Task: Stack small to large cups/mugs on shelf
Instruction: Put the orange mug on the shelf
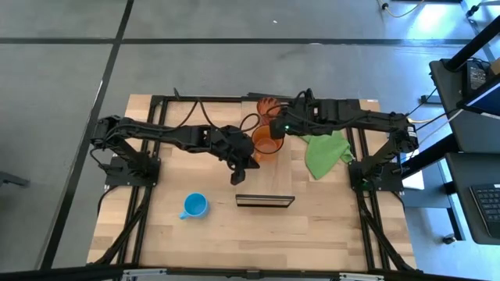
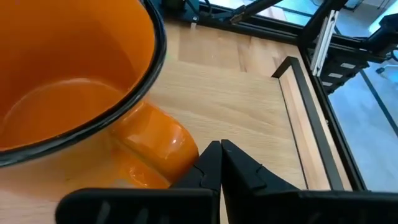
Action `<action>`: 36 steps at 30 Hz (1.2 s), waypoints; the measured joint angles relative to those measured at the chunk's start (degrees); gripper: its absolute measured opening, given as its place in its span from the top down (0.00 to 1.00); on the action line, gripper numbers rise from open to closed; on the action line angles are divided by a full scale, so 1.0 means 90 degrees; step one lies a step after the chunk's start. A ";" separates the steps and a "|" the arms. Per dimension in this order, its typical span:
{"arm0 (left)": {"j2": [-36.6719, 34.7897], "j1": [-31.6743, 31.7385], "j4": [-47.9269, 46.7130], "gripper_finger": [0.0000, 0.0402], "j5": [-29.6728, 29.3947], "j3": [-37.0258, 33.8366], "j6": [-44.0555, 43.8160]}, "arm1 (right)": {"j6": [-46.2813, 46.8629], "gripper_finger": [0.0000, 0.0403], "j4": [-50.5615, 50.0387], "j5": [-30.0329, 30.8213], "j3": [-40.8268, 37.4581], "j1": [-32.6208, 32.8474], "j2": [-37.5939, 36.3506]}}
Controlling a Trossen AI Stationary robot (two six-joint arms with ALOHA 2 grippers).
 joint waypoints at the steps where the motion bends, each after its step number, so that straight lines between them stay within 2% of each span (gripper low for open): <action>1: 0.0000 -0.0002 -0.0014 1.00 -0.0040 0.0000 0.0000 | 0.0000 1.00 0.0003 -0.0012 0.0000 0.0026 0.0014; 24: -0.0010 -0.0011 -0.0963 1.00 -0.0867 0.0000 0.0002 | -0.0491 1.00 0.0281 -0.0373 -0.0005 0.0167 0.0249; 36: -0.0134 -0.0009 -0.1487 1.00 -0.1472 0.0000 0.0049 | 0.0077 0.99 -0.0127 -0.0514 -0.0005 0.0669 0.0249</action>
